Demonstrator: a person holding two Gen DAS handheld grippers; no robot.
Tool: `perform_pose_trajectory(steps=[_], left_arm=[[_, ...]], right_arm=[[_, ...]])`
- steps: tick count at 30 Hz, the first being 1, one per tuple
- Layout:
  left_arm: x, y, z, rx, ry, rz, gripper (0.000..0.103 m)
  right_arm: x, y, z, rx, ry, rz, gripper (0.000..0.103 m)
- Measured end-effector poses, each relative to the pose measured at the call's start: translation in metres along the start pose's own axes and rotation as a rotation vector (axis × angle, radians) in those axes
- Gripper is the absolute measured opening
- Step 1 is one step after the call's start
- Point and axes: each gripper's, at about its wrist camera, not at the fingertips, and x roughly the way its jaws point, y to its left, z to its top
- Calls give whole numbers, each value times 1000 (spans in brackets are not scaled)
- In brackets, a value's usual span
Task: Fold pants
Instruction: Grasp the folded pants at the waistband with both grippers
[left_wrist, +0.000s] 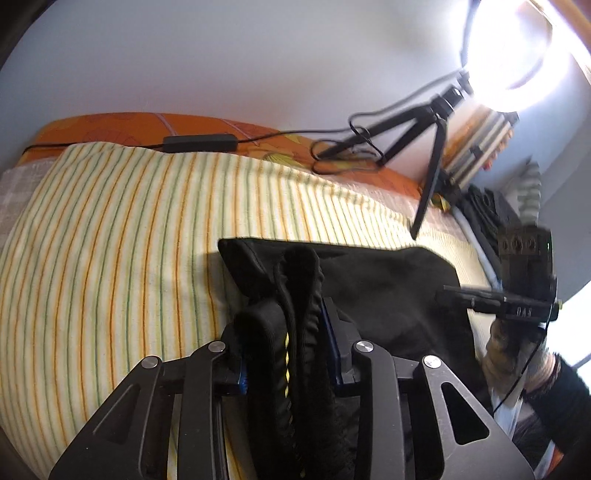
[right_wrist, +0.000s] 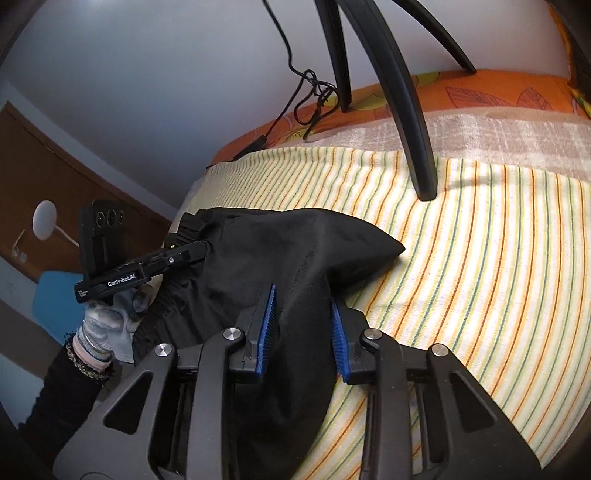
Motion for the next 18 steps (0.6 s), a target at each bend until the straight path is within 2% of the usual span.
perform_pose_trajectory(steps=[2,3,4,6,15,18], left_arm=[[3,-2,1,7,-9,5,29],[4,-5,1,25,-11,19,26],[4,-8,0,43,-8,42,18],[4,-11,-2,58,-10,48,15],[4,-11,-3,54,-17,61,14],[-1,-16,-4,90,-39,69,14]], right_arm=[[0,3,0,-1,-3,-10,29],[-1,4,0,-8,-2,-21,28],[0,6,0,-18,0,-35,28],[0,9,-1,-33,7,-50,14],[5,14,0,-41,-6,-73,11],[3,14,0,-41,-13,-72,11]])
